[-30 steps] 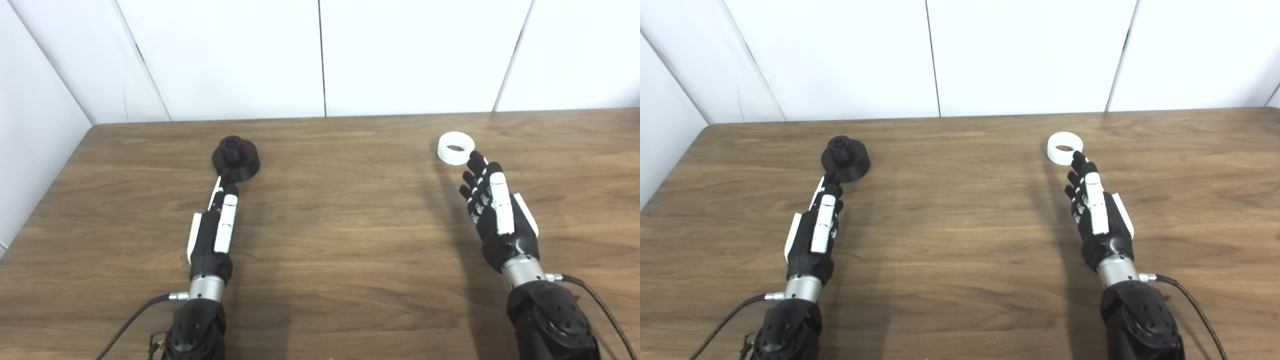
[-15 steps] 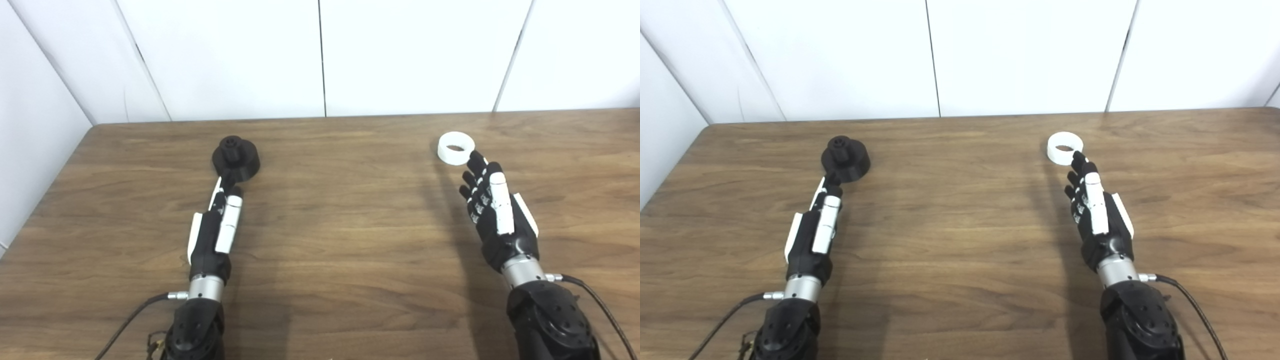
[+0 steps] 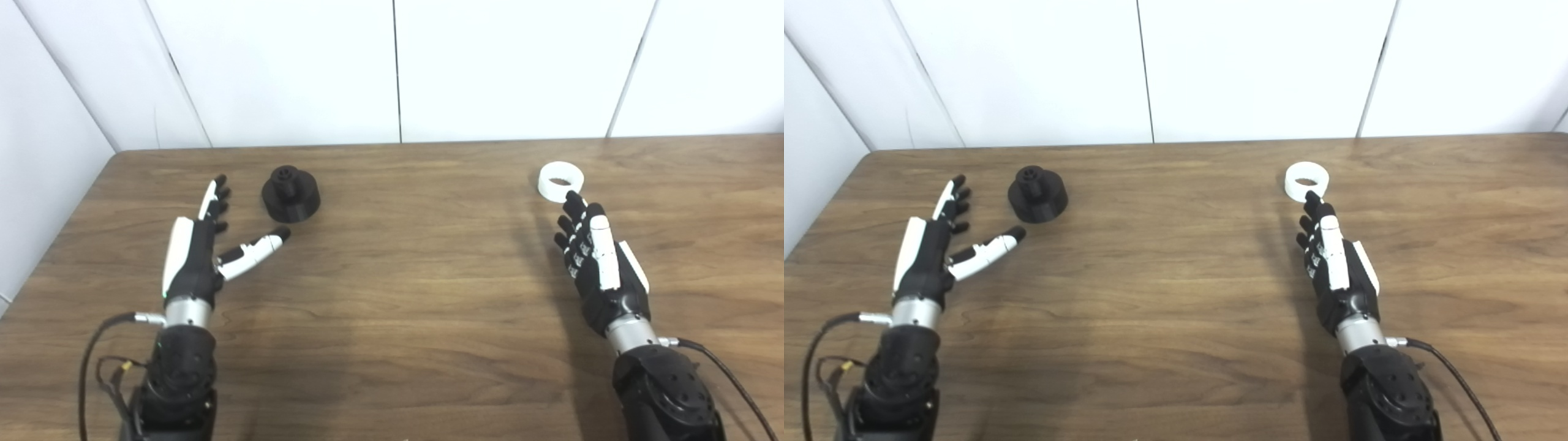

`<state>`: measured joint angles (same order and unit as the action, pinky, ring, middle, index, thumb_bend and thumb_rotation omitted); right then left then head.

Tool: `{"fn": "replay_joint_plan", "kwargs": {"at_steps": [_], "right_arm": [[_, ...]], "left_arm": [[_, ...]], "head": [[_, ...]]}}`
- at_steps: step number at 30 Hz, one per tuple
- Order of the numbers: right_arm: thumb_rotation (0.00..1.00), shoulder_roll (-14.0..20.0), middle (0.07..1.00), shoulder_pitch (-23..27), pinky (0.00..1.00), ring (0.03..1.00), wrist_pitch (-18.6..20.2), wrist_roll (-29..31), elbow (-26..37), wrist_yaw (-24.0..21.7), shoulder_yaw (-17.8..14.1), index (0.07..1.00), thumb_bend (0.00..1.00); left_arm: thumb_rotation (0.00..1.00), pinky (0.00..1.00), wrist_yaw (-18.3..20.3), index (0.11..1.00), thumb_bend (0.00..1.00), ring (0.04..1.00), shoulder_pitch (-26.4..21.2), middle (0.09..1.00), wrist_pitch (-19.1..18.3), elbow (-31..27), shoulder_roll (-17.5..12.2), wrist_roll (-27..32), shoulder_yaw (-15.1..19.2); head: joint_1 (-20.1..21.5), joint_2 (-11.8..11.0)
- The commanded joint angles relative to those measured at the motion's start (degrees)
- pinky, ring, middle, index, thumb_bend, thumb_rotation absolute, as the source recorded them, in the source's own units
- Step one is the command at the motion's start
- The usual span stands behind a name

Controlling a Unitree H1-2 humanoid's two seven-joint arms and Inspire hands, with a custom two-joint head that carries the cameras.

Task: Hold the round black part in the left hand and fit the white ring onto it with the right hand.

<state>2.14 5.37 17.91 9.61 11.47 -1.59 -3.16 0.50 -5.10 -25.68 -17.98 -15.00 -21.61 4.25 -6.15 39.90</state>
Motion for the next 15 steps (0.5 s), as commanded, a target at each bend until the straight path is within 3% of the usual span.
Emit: {"fn": "replay_joint_plan", "kwargs": {"at_steps": [1,7,15], "right_arm": [[1.00,-0.5,1.000,2.4,1.00,1.000,-2.9,0.2,0.4,-0.3,-0.1,0.968,0.42],[1.00,-0.6,1.000,2.6,1.00,1.000,-3.4,0.4,-0.2,-0.3,-0.1,0.965,0.43],[1.00,-0.8,1.000,2.4,1.00,1.000,-2.8,0.2,0.3,0.1,-0.3,0.958,0.44]], "left_arm": [[0.35,0.90,1.3,1.000,0.97,0.978,-3.3,0.997,0.2,-1.1,-3.4,-0.4,0.5],[0.36,0.87,6.1,1.000,1.00,0.971,-7.8,0.999,-1.1,2.2,-8.5,-2.6,0.2],[0.37,0.88,10.9,0.995,1.00,0.978,-15.1,0.982,-0.8,12.2,-13.1,-3.6,-1.6]], "head": [[-0.1,0.0],[-0.3,-0.5],[0.0,-0.6]]}}
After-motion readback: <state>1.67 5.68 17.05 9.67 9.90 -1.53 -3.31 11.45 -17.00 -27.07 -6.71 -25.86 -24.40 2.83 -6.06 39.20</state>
